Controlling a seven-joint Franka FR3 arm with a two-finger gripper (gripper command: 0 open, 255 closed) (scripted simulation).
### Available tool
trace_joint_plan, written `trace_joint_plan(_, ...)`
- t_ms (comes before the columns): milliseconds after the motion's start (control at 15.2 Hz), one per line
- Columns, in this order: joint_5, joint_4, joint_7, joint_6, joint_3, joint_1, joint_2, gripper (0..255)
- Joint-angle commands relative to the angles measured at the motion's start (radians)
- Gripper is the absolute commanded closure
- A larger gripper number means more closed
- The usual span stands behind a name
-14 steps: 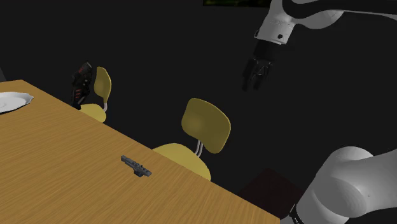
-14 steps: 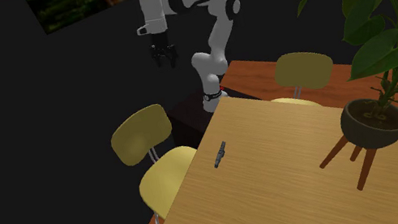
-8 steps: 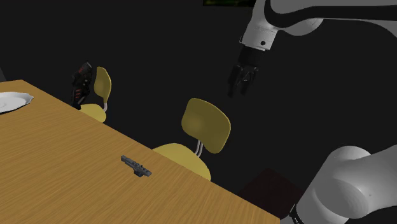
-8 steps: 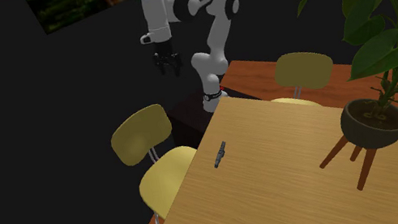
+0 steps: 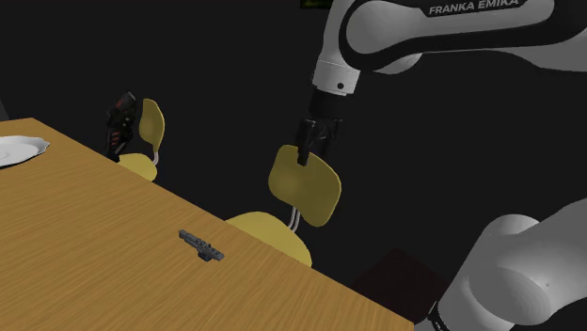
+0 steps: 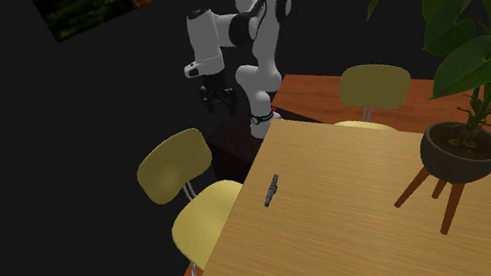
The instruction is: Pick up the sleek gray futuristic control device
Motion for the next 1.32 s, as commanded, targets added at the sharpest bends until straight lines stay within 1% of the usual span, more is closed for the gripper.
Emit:
trace_joint_plan(0, 0.002, 0.012, 0.029, 0.038, 0.040, 0.013, 0.050, 0)
trace_joint_plan(330, -0.017, 0.061, 0.098, 0.123, 0.130, 0.037, 0.188, 0)
trace_joint_plan(594, -0.057, 0.118, 0.163, 0.182, 0.197, 0.055, 0.313, 0)
trace_joint_plan(792, -0.105, 0.171, 0.219, 0.217, 0.243, 0.071, 0.415, 0)
trace_joint_plan(990, -0.167, 0.233, 0.281, 0.244, 0.280, 0.094, 0.524, 0)
trace_joint_plan(1254, -0.264, 0.332, 0.364, 0.262, 0.309, 0.141, 0.677, 0)
